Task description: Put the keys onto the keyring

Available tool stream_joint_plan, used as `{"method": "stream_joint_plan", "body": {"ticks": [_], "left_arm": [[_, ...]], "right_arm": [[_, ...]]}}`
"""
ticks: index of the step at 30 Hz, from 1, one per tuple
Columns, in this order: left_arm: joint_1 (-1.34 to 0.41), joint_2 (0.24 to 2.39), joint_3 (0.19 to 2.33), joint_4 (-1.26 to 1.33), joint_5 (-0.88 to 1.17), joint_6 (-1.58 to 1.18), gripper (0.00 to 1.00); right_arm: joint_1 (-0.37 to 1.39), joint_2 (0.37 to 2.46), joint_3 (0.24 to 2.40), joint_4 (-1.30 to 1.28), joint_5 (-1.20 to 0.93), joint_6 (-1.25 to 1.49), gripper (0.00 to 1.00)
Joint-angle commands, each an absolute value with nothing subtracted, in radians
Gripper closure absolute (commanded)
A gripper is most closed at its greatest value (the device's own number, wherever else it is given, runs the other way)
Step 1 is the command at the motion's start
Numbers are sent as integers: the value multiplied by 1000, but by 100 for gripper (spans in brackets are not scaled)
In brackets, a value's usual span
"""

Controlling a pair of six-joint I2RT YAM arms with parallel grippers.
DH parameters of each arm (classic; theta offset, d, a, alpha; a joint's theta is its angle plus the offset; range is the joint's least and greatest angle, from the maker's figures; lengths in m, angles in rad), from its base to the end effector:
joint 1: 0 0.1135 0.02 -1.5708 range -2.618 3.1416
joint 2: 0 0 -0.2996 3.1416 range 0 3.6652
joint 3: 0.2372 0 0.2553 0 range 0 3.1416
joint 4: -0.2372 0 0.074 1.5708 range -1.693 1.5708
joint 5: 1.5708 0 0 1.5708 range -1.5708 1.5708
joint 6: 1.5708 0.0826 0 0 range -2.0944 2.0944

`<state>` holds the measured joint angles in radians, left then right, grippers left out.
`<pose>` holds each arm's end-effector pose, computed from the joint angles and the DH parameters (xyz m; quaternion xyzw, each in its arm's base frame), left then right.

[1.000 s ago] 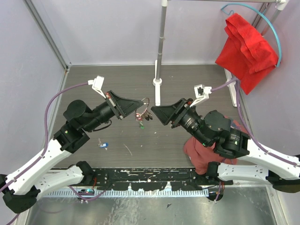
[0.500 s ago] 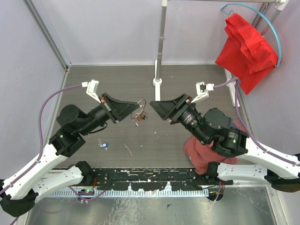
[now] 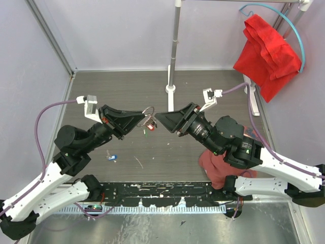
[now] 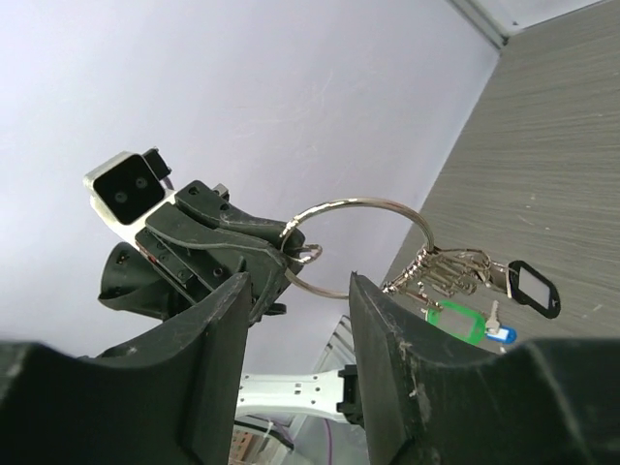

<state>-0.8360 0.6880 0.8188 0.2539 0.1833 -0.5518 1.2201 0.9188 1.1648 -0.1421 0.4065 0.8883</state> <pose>0.1032 -0.1367 0.4538 0.1540 0.5402 -0.5674 0.6021 0.1040 0.1891 0.4858 0.0396 0.6714 0.5659 0.4769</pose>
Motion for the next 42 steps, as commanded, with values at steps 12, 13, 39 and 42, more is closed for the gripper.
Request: {"method": "stream_joint_plan", "body": {"ticks": [12, 13, 39, 42], "left_arm": [[-838, 623, 797, 387, 207, -457, 100], [-839, 622, 796, 388, 207, -453, 100], [-839, 640, 805, 389, 261, -424, 100], [-838, 639, 805, 388, 267, -422, 100]], "right_arm": [[1218, 969, 1182, 20, 354, 1075, 55], [1217, 976, 1186, 21, 349, 1089, 55], [1218, 1010, 1190, 31, 333, 1129, 74], [1218, 1010, 1190, 30, 337, 1131, 78]]}}
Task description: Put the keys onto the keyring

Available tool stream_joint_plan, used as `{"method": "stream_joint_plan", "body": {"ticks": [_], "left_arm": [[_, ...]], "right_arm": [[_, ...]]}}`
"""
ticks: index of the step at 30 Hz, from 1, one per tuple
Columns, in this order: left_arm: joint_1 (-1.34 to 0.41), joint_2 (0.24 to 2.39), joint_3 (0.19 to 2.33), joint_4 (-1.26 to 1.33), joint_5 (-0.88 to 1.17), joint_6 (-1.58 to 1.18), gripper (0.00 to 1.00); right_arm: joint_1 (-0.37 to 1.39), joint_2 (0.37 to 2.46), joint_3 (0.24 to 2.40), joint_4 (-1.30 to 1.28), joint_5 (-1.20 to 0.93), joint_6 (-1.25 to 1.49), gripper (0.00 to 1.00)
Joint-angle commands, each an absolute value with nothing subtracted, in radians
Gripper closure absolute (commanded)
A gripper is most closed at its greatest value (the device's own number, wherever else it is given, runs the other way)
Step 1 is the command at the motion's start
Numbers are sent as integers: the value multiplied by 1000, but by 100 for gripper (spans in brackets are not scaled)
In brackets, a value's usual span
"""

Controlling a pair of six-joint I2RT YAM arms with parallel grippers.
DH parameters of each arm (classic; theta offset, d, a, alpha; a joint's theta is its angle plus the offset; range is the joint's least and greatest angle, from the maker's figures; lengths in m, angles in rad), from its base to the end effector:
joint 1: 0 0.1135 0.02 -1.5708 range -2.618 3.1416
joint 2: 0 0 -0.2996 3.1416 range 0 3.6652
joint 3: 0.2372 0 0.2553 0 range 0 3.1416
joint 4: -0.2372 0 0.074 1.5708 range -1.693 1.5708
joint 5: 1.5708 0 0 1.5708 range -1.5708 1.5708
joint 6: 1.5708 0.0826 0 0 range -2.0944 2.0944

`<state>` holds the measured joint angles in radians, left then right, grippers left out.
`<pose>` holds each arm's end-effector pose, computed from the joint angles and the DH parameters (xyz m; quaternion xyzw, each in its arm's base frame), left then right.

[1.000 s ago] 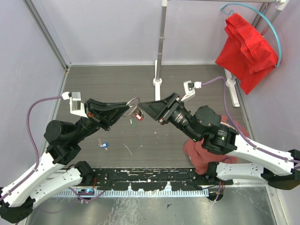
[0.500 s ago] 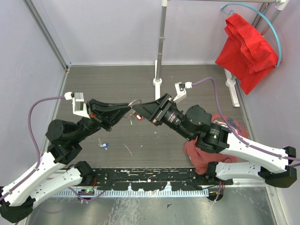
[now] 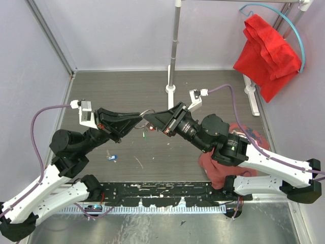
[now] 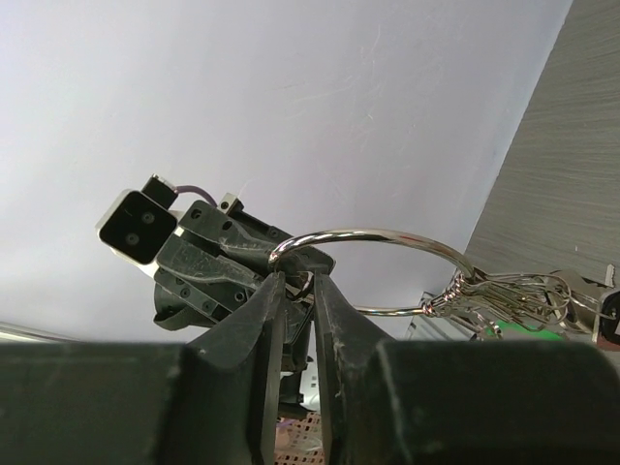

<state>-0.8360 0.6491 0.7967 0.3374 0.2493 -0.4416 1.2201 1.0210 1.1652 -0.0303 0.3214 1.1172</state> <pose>0.0883 -0.1281 0.4622 0.2048 0.4818 -0.5581 0.6438 0.1110 0.2275 0.4813 0.0855 0.6624 0.6361 0.3863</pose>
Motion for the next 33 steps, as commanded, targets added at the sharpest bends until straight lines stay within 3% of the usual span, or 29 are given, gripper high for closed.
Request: {"method": "stream_joint_plan", "body": {"ticks": [1, 10, 14, 19, 22, 27, 33], "left_arm": [[-839, 640, 805, 389, 269, -422, 100], [-839, 637, 803, 364, 280, -419, 98], [-839, 626, 794, 347, 275, -419, 84], [-838, 595, 792, 288, 220, -416, 47], [-839, 562, 797, 217, 140, -409, 36], [-839, 521, 817, 79, 6, -396, 32], [-839, 526, 815, 35, -15, -389, 32]], "right_arm": [[1218, 1011, 1190, 29, 337, 1132, 79], [1218, 1011, 1187, 25, 350, 1132, 99], [1218, 1005, 1186, -1, 369, 1119, 99], [1218, 994, 1215, -121, 424, 1066, 99], [1217, 995, 1261, -282, 472, 1027, 99], [1199, 1040, 1366, -637, 494, 996, 99], [1170, 1143, 1468, -945, 377, 896, 100]]}}
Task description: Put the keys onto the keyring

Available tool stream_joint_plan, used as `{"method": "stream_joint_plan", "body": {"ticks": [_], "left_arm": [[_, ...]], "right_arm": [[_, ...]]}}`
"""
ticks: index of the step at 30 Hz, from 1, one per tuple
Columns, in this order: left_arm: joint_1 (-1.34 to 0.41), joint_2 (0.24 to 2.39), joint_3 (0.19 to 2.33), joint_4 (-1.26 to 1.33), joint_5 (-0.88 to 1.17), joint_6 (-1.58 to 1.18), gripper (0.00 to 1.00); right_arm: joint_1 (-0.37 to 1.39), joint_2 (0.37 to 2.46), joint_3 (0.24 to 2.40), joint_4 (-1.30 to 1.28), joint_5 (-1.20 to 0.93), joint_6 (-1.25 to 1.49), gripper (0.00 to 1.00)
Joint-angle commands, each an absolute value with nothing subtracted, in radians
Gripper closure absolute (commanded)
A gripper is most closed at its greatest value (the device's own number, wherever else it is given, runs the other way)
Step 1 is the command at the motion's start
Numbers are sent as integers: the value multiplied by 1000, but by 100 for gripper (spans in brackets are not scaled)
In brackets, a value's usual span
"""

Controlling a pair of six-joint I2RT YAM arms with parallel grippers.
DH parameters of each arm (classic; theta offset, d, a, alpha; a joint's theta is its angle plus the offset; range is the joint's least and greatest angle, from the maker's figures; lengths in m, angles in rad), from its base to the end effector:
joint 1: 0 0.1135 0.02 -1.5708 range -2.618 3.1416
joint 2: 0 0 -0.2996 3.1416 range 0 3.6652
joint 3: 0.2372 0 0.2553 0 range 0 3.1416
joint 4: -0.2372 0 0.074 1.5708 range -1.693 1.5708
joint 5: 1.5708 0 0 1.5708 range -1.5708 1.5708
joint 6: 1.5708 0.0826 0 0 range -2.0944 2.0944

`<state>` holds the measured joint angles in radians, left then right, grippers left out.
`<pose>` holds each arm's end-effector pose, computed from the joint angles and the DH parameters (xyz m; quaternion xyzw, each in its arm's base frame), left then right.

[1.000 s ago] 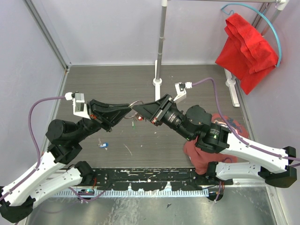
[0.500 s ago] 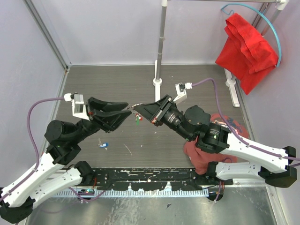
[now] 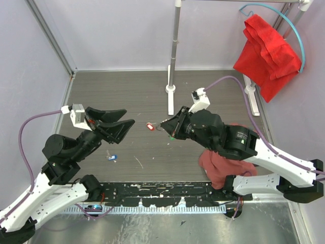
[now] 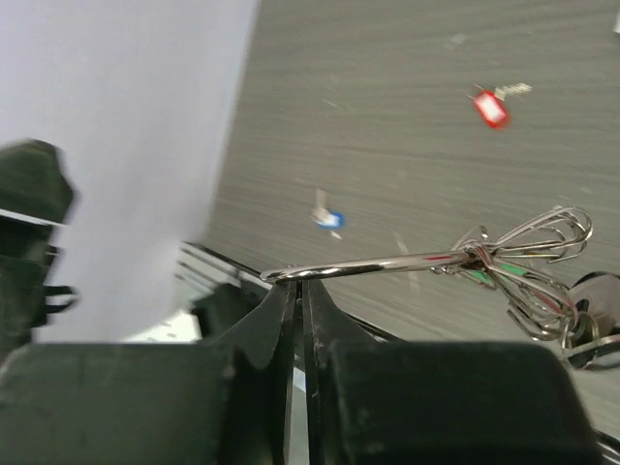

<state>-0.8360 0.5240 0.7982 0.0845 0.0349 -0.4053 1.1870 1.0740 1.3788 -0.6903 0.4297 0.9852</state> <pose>0.0849 -0.0983 0.4433 0.1357 0.5533 -0.4860 0.6627 0.1196 0.2042 0.4525 0.0369 0.8183 0.4005 0.4107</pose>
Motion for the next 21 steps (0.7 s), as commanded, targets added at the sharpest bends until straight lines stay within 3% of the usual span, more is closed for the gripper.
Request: {"method": "stream_joint_plan", "body": {"ticks": [1, 16, 21], "left_arm": [[-839, 531, 817, 31, -15, -392, 32], [-839, 543, 823, -5, -17, -391, 36], [-838, 553, 823, 1, 3, -381, 37]], "right_arm": [[1168, 1163, 1482, -983, 358, 878, 100], [1149, 1262, 1557, -1253, 358, 771, 100], [1150, 1196, 1556, -1153, 382, 682, 99]]}}
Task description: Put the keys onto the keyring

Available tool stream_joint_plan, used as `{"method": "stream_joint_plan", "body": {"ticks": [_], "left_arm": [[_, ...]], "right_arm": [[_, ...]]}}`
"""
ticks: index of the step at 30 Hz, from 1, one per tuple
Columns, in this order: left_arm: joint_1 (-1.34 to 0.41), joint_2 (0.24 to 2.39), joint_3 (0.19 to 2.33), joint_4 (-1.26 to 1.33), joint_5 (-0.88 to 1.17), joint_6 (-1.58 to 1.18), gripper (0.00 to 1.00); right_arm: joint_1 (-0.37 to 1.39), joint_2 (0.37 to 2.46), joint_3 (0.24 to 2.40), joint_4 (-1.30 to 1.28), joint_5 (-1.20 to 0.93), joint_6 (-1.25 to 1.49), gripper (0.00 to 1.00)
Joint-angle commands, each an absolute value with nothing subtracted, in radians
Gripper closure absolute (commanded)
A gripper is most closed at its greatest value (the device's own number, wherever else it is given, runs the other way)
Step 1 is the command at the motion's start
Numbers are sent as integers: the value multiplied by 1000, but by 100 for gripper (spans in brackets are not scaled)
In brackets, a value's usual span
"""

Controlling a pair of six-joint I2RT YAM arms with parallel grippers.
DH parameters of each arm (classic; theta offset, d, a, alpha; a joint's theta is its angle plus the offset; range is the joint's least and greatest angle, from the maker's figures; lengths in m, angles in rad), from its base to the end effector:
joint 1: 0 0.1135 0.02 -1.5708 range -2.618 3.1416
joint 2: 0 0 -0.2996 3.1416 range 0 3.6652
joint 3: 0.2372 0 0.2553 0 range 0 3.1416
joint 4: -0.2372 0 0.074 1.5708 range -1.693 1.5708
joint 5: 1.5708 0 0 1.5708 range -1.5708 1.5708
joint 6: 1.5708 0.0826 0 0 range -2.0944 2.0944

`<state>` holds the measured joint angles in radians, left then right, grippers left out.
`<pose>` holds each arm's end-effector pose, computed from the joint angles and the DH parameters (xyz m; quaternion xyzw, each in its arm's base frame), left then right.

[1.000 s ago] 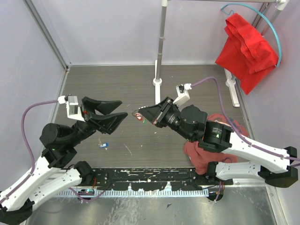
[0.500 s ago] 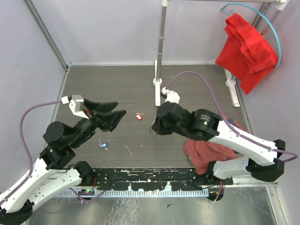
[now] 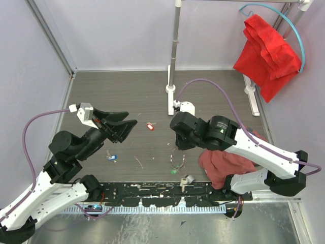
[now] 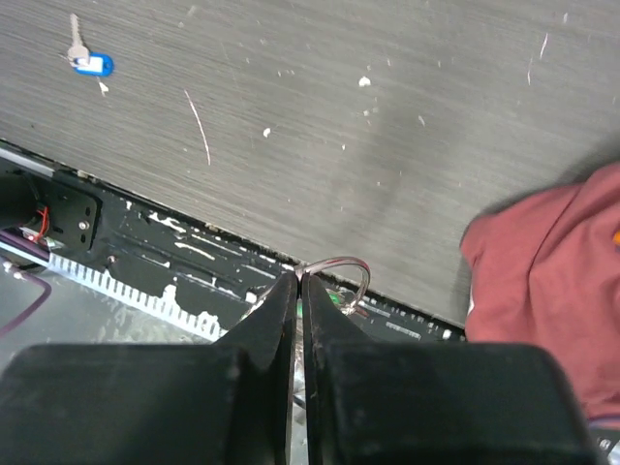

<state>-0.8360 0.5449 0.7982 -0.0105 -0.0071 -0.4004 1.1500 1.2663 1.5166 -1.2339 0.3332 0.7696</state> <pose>0.0950 -0.1042 0.4267 0.1304 0.6023 -0.4546 0.6430 0.1227 0.2080 0.3923 -0.1313 0.9360 0.1427 0.2937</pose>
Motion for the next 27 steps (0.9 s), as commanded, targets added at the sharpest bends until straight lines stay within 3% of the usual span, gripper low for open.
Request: {"method": "stream_joint_plan", "body": {"ticks": [1, 7, 15, 22, 27], "left_arm": [[-838, 557, 822, 7, 17, -377, 37], [-839, 578, 829, 57, 122, -336, 39], [-839, 643, 940, -11, 153, -255, 37], [-839, 735, 1074, -105, 262, -277, 36], [-838, 751, 1099, -106, 384, -272, 43]], "right_arm": [[1150, 1169, 1542, -1104, 379, 644, 99], [1150, 1013, 1397, -783, 289, 388, 100], [1151, 951, 1376, -560, 68, 206, 99], [1150, 895, 1294, -362, 3, 105, 99], [1150, 872, 1262, -224, -63, 62, 99]]}}
